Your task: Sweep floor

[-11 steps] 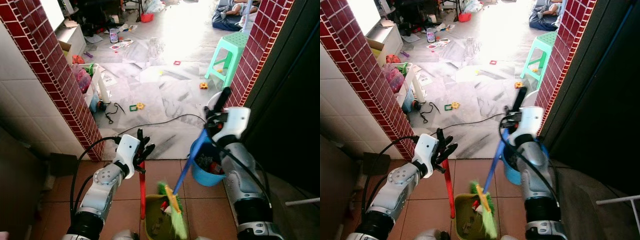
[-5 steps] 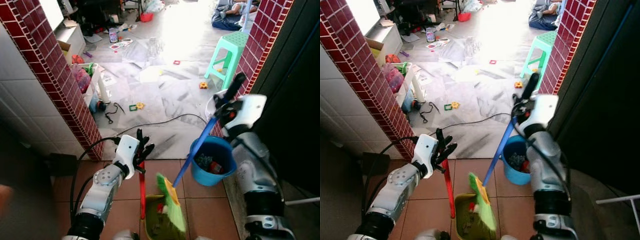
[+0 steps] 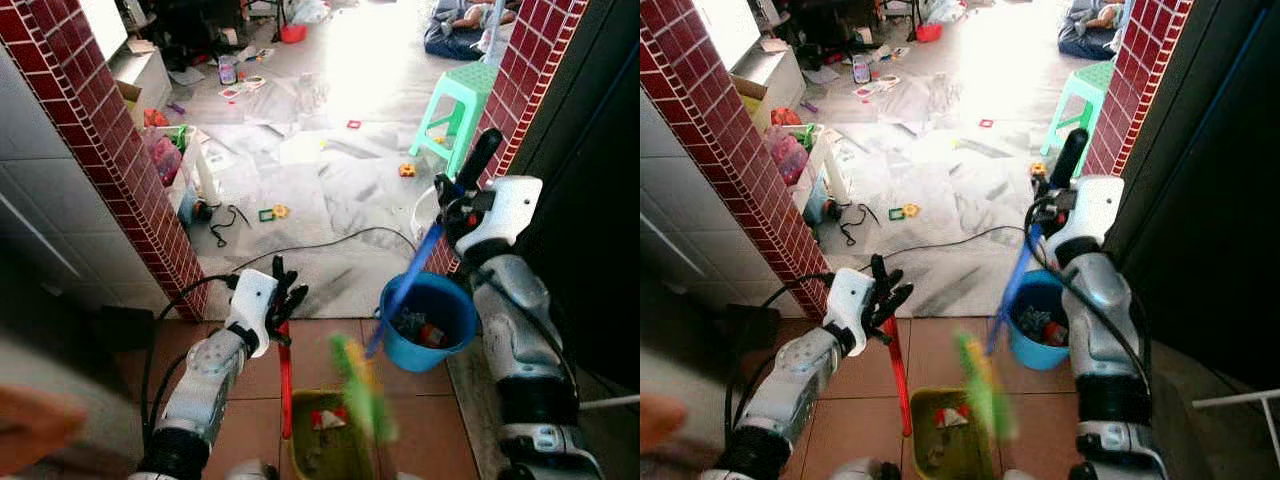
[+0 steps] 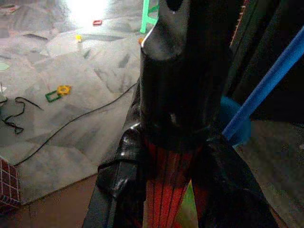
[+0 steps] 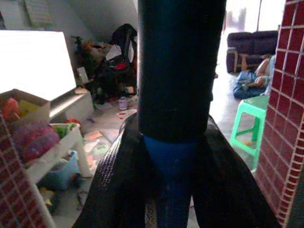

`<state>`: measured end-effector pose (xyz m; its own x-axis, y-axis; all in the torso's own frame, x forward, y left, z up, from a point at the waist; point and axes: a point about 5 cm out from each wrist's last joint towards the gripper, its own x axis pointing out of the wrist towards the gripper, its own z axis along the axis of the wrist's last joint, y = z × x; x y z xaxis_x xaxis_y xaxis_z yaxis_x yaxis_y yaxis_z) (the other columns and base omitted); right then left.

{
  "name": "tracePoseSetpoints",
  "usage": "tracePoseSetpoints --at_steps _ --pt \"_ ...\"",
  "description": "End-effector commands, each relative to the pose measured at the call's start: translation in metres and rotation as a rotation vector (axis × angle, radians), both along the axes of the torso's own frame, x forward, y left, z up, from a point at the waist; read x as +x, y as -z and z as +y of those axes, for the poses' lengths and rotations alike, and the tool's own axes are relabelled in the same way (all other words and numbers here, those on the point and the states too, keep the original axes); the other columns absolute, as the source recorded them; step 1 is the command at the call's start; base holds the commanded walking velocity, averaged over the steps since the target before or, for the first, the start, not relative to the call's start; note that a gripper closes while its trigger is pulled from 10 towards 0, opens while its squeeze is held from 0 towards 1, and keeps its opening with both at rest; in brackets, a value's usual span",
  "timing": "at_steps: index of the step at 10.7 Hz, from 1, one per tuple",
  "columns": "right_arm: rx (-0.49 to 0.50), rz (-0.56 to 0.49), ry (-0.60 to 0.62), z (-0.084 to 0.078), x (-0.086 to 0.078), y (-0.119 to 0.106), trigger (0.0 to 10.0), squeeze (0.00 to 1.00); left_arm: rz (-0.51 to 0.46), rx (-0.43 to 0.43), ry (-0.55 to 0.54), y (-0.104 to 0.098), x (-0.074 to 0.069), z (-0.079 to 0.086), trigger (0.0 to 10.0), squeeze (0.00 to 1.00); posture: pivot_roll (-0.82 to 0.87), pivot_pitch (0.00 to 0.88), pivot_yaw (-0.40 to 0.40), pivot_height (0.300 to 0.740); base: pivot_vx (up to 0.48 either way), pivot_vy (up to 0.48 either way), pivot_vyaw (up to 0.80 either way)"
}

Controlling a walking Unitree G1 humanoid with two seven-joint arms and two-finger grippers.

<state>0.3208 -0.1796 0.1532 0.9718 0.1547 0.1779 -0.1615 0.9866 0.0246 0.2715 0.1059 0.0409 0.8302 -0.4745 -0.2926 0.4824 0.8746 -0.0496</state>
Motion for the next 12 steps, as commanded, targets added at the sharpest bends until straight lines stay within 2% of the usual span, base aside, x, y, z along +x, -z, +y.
tracePoseSetpoints --at_steps 1,3,4,5,6,8,10,11,12 --pt "-0.062 -0.063 -0.007 0.004 -0.003 -0.007 10.0 0.0 0.058 0.007 -0.004 0.012 -0.008 0.0 10.0 0.0 -0.06 0.0 0.034 0.74 0.0 0.0 0.0" --pt "-0.126 -0.053 0.023 0.003 -0.011 0.006 10.0 0.0 0.035 -0.015 -0.013 0.008 -0.009 0.001 10.0 0.0 -0.06 0.0 0.023 0.74 0.0 0.0 0.0" --pt "-0.147 -0.008 0.06 -0.002 -0.015 0.021 10.0 0.0 0.01 -0.028 -0.012 0.004 -0.008 0.002 10.0 0.0 -0.06 0.0 0.011 0.74 0.0 0.0 0.0" --pt "-0.155 0.047 0.103 -0.007 -0.018 0.036 10.0 0.0 -0.026 -0.043 -0.004 -0.003 -0.007 0.001 10.0 0.0 -0.06 0.0 -0.005 0.74 0.0 0.0 0.0" --pt "-0.113 0.1 0.133 -0.008 -0.026 0.048 10.0 0.0 -0.058 -0.079 -0.004 -0.011 -0.01 0.005 10.0 0.0 -0.05 0.0 0.006 0.74 0.0 0.0 0.0" --pt "-0.101 0.113 0.145 -0.001 -0.032 0.059 10.0 0.0 -0.025 -0.111 -0.062 -0.005 -0.019 0.016 10.0 0.0 -0.06 0.0 0.039 0.74 0.0 0.0 0.0" --pt "-0.074 0.141 0.175 -0.002 -0.034 0.067 10.0 0.0 -0.017 -0.122 -0.056 -0.004 -0.026 0.014 10.0 0.0 -0.06 0.0 0.051 0.74 0.0 0.0 -0.34" --pt "-0.077 0.144 0.174 -0.003 -0.035 0.069 10.0 0.0 -0.014 -0.13 -0.039 -0.003 -0.024 0.011 10.0 0.0 -0.06 0.0 0.05 0.74 0.0 0.0 -0.8" --pt "-0.081 0.144 0.172 -0.003 -0.032 0.069 10.0 0.0 -0.022 -0.139 -0.034 -0.006 -0.021 0.008 10.0 0.0 -0.06 0.0 0.045 0.74 0.0 0.0 0.0"
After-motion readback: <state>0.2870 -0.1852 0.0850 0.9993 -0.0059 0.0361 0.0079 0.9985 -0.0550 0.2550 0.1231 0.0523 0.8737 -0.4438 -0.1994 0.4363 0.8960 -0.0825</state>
